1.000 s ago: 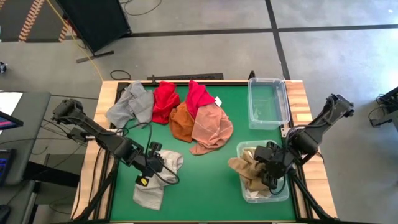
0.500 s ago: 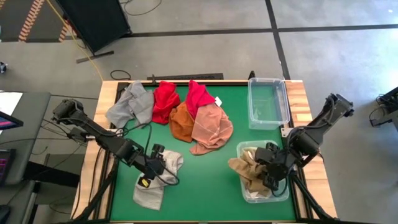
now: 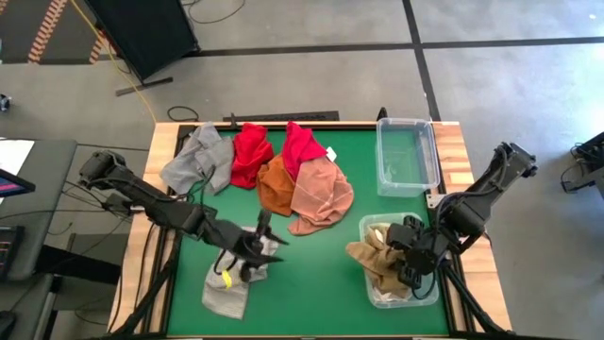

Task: Sort towels by color in basket
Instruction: Put the brown towel into the bottom transparent bin

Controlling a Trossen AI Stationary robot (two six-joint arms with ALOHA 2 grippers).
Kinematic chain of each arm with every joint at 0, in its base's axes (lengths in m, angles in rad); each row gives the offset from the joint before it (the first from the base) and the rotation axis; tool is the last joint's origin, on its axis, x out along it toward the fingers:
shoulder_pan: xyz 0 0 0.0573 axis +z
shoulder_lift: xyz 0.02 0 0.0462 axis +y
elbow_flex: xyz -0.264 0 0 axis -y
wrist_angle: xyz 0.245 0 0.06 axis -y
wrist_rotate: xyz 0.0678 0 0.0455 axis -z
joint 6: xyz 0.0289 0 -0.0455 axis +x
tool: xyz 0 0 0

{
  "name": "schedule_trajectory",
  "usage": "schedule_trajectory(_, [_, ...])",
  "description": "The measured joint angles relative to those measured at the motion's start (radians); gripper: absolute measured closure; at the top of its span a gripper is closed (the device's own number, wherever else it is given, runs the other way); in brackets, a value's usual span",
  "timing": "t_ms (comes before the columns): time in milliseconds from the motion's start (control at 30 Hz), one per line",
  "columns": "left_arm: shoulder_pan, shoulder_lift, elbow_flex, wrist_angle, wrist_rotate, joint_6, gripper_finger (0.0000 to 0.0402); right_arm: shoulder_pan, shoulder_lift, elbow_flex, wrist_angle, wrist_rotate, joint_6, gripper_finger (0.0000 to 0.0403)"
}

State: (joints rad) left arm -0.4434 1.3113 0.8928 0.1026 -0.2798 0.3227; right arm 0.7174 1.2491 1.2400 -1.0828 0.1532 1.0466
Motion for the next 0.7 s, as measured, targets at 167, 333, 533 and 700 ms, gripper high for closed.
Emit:
schedule_trajectory(167, [0.094, 0.041, 0.002, 0.229, 0.106, 0.046, 0.0207, 0.0, 0.0, 0.0, 0.0, 0.051, 0.0, 0.0154])
schedule_trajectory(333, [0.159, 0.169, 0.002, 0.448, 0.202, 0.022, 0.0207, 0.0, 0.0, 0.0, 0.001, 0.095, 0.0, 0.0154])
schedule_trajectory(533, [0.184, 0.341, 0.106, 0.567, 0.218, -0.001, 0.0207, -0.007, 0.0, 0.0, 0.004, 0.127, 0.0, 0.0154])
schedule_trajectory(700, [0.19, 0.465, 0.26, 0.567, 0.219, -0.006, 0.0207, -0.032, 0.0, 0.0, 0.006, 0.164, -0.005, 0.0154])
